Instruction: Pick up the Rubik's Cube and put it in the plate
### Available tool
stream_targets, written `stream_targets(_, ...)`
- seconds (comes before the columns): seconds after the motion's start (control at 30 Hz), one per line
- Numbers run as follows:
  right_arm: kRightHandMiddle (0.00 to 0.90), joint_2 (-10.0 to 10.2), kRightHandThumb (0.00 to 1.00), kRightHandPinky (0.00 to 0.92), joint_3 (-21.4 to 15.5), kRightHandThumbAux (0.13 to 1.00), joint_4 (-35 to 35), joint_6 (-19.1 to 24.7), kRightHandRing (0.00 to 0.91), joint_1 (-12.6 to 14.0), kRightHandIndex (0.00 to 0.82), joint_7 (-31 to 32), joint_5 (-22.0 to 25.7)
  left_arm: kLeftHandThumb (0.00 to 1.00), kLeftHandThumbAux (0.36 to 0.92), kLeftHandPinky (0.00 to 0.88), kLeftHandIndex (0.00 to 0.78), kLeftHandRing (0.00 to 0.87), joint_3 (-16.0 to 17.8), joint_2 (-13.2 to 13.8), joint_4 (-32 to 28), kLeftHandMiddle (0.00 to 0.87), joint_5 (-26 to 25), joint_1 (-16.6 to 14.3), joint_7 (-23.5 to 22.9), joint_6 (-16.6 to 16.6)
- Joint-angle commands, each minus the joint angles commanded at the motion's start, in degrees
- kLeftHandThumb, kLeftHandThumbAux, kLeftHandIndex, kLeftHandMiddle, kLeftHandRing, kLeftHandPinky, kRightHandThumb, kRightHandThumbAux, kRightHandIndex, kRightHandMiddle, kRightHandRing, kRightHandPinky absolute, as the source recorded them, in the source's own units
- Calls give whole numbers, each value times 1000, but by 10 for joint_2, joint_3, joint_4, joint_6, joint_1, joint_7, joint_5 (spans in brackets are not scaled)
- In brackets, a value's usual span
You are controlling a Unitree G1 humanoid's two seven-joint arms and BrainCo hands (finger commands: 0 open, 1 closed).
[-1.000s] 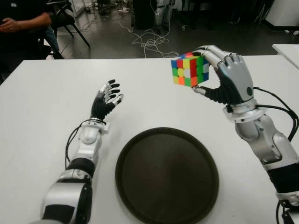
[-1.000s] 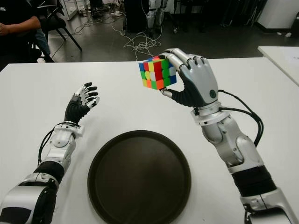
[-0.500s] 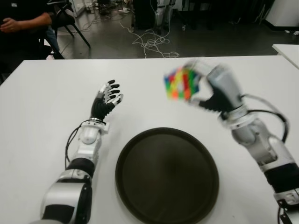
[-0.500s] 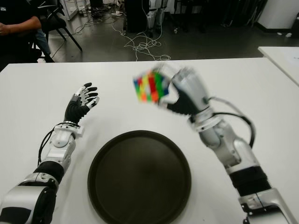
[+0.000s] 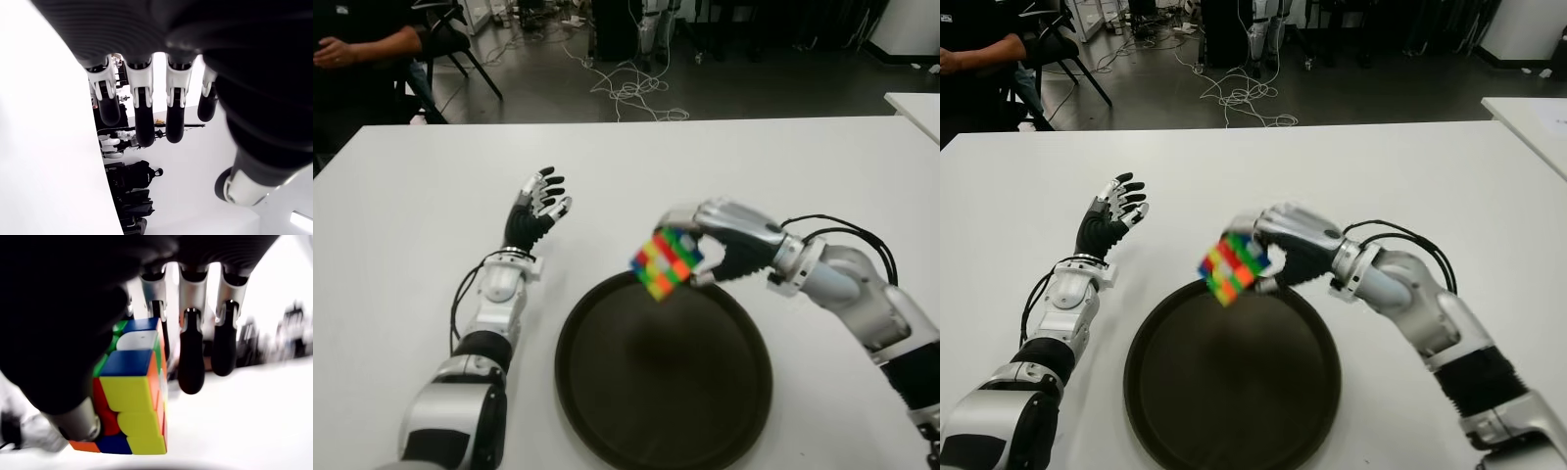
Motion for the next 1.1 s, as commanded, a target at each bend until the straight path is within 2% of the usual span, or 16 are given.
stream_targets(0.2, 515, 2, 694, 514, -13, 736, -1, 9, 512, 1, 420, 42, 26, 260, 708, 173, 145, 209, 1, -2, 1, 216, 0, -1, 3, -3)
stream_targets(0.33, 520, 10, 694, 521, -30, 736, 0, 6, 519, 5, 420, 50, 36, 256, 711, 170, 145, 207, -1, -1, 3, 218, 3, -1, 7, 0)
stream_targets(0.63, 591, 30, 694, 606, -47, 735, 9, 0, 611, 22, 423, 28, 14, 246, 713, 173, 147, 207, -3, -1, 4, 216, 6, -2, 12, 2)
stream_targets(0.77, 632, 48, 694, 648, -52, 734, 22, -16, 650, 27, 424, 13, 11, 249, 714, 188, 144, 208, -4, -2, 4, 211, 7, -3, 13, 3)
stream_targets(1.0, 694, 103, 697, 708, -51, 732, 49, -45, 707, 44, 427, -25, 19, 253, 695, 201, 146, 214, -5, -2, 3, 214, 8, -2, 15, 4)
stream_targets(1.1, 700, 116, 698, 714, -51, 731, 57, -52, 714, 47, 428, -28, 21, 257, 701, 210, 153, 220, -6, -1, 2, 221, 9, -2, 15, 3)
